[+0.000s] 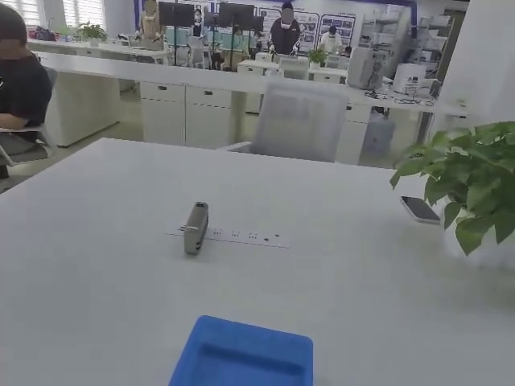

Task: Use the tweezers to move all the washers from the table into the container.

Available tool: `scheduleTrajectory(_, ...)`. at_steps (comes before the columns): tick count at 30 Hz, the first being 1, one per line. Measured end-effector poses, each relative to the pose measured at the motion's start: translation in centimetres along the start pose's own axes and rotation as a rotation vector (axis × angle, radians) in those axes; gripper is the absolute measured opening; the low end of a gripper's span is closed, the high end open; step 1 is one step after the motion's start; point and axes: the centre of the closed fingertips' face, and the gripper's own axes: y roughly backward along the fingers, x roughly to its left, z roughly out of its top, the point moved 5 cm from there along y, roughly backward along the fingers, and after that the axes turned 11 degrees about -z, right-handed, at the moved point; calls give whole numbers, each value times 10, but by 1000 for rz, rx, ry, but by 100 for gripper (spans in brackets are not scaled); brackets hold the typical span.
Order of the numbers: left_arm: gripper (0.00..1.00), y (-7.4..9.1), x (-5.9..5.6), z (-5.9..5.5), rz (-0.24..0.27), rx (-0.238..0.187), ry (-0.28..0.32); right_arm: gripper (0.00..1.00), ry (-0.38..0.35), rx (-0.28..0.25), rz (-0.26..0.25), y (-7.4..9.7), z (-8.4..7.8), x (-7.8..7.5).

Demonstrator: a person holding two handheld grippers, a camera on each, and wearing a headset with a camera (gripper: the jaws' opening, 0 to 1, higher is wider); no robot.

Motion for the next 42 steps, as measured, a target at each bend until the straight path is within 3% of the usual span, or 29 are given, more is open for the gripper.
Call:
scheduleTrajectory(8, 0, 32, -3, 16, 53, -29, -44, 14, 41, -7, -11, -1, 1, -1)
scheduleTrajectory(11, 0, 50, -7, 29, 65, -75, -57, 14, 61, -9, -13, -1, 1, 0)
scheduleTrajectory(17, 0, 70, -14, 52, 82, -120, -77, 15, 88, -18, 0, -3, 5, 4)
scheduleTrajectory(23, 0, 77, -19, 71, 68, -133, -111, 14, 113, -38, 13, -3, 11, 7)
scheduleTrajectory(26, 0, 78, -20, 80, 55, -162, -112, 14, 122, -57, 28, -4, 16, 10)
scheduleTrajectory(34, 0, 75, -17, 87, 32, -197, -114, 12, 165, -75, 49, -14, 22, 14)
scheduleTrajectory(36, 0, 74, -16, 88, 28, -201, -115, 6, 176, -80, 35, -15, 23, 10)
scheduleTrajectory(38, 0, 75, -13, 88, 29, -193, -126, 7, 142, -83, 52, -16, 24, 8)
scheduleTrajectory(42, 0, 78, -6, 91, 36, -185, -142, 7, 141, -92, 31, -14, 27, 0)
